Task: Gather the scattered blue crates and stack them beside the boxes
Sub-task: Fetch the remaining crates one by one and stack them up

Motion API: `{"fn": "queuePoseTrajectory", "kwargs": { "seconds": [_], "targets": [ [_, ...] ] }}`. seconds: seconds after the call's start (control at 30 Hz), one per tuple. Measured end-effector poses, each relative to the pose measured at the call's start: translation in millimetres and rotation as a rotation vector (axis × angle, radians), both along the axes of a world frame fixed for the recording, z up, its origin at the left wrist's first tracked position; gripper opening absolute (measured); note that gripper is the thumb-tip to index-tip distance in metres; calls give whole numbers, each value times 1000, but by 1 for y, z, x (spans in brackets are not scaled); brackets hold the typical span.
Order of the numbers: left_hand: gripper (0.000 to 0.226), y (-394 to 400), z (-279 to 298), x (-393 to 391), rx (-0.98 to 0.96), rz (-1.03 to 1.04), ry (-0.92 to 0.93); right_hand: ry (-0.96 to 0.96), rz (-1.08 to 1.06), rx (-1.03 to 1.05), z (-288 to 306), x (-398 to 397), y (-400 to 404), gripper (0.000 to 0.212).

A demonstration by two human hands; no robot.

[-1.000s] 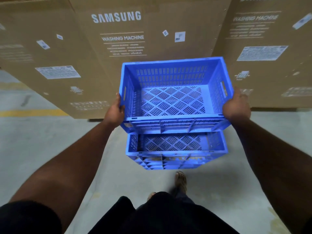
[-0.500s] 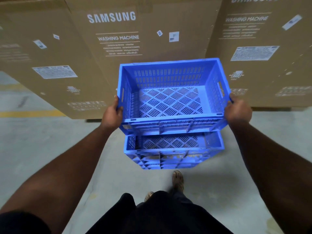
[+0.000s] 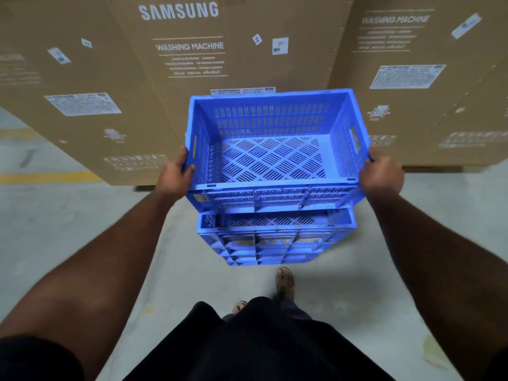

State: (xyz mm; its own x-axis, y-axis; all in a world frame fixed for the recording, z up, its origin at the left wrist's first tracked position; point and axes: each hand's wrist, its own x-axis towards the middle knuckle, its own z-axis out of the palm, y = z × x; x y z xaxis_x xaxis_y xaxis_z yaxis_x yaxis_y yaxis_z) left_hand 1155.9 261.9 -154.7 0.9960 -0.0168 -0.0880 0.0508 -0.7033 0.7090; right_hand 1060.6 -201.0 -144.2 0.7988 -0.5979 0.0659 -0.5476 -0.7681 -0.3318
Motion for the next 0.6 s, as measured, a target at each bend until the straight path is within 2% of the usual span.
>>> {"fn": "queuePoseTrajectory", "kwargs": {
  "seconds": [0.07, 0.2, 0.33, 0.5, 0.6],
  "targets": [
    [59, -4, -2, -13, -33, 3, -13, -6, -15, 17, 3, -4, -1, 42],
    [59, 8, -1, -24, 33, 49, -17, -32, -58, 93, 5, -9, 17, 42],
    [62, -1, 5, -22, 35, -60, -7, -84, -169, 187, 3, -37, 7, 44],
    [64, 20, -4, -34, 64, -62, 15, -27, -90, 163, 12, -44, 26, 45],
    [65, 23, -4, -36, 45, -79, 30, 70, -76, 152, 18, -55, 27, 55]
  ]
}}
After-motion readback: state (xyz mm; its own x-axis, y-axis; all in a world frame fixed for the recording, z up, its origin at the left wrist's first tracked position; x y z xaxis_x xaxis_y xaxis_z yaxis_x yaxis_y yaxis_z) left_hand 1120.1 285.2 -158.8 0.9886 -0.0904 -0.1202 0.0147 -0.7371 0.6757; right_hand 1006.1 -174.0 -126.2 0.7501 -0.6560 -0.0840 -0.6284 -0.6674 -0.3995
